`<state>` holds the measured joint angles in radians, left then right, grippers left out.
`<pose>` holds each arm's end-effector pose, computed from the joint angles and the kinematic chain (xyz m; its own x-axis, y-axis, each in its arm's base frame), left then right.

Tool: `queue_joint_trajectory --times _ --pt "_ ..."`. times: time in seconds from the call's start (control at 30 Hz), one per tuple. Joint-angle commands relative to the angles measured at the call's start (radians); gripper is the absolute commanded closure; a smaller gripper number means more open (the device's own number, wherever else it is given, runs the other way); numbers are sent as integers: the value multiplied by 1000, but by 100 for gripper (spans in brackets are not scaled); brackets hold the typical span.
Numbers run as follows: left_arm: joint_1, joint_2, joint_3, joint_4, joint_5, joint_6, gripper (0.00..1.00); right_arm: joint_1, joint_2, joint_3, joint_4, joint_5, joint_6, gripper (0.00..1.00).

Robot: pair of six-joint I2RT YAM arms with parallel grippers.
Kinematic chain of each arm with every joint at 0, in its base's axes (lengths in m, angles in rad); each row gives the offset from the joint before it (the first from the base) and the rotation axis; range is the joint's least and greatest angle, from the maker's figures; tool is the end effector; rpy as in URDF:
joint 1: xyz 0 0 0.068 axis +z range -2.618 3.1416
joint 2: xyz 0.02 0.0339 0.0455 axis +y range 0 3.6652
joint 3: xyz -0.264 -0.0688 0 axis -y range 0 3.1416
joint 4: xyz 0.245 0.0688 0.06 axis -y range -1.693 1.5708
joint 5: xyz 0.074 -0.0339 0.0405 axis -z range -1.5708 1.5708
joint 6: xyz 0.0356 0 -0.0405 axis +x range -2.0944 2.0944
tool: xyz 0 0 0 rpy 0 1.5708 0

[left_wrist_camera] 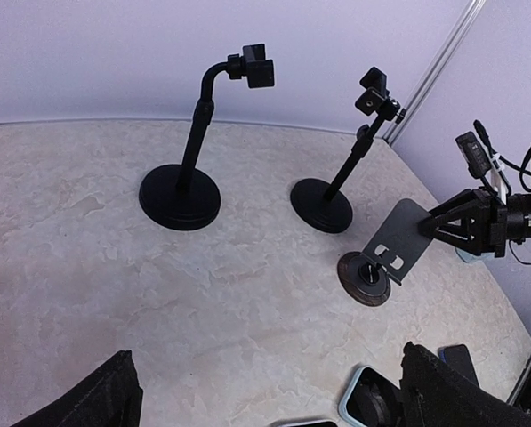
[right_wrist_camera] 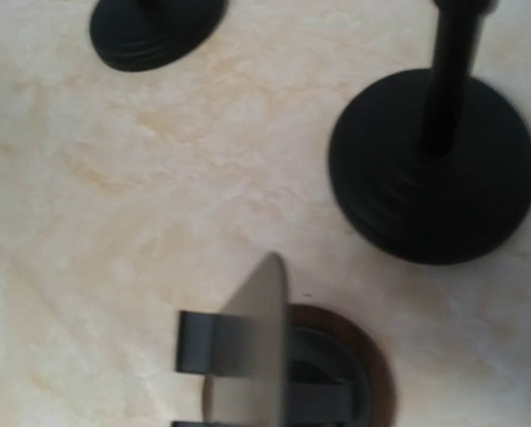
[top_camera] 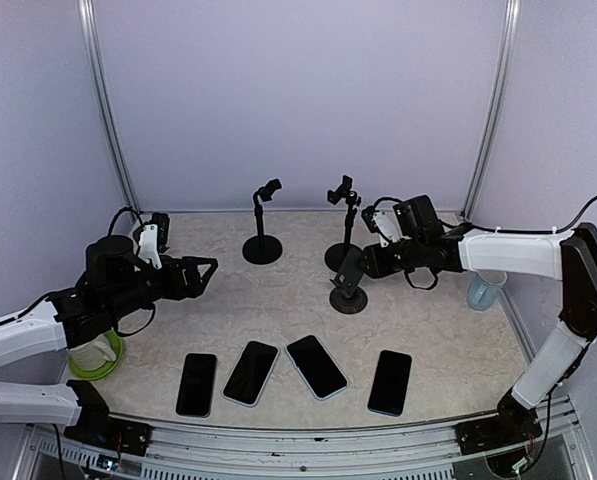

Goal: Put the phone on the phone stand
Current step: Pick up the phone stand at the center of the board, then place the phone stand at the corner of the board.

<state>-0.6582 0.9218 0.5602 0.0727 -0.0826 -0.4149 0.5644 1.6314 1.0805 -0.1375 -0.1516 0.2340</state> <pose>0.1725 -0.1297 0.2621 -0.4268 -0.1778 -0.8867 0.4098 0.8360 -0.3649 0.3017 0.1974 0.2305 -0.6676 -0.1514 -0.7290 -0.4858 0.8306 0.2724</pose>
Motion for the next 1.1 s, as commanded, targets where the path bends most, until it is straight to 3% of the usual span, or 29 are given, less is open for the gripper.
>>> queue_joint_trajectory --times 0.0,0.13,0.27,0.63,1.07 --pt "-6 -1 -1 -4 -12 12 1 -8 21 2 33 -67 7 72" --pt "-6 -2 -5 2 -11 10 1 -8 24 6 29 -72 9 89" --pt "-6 -9 -8 1 -13 12 1 -8 20 6 27 -77 10 99" --pt "-6 -28 -26 4 -12 4 1 -52 0 97 -54 -87 -24 100" --pt "-6 -43 -41 12 -8 9 1 -333 -49 189 -149 -138 -146 100"
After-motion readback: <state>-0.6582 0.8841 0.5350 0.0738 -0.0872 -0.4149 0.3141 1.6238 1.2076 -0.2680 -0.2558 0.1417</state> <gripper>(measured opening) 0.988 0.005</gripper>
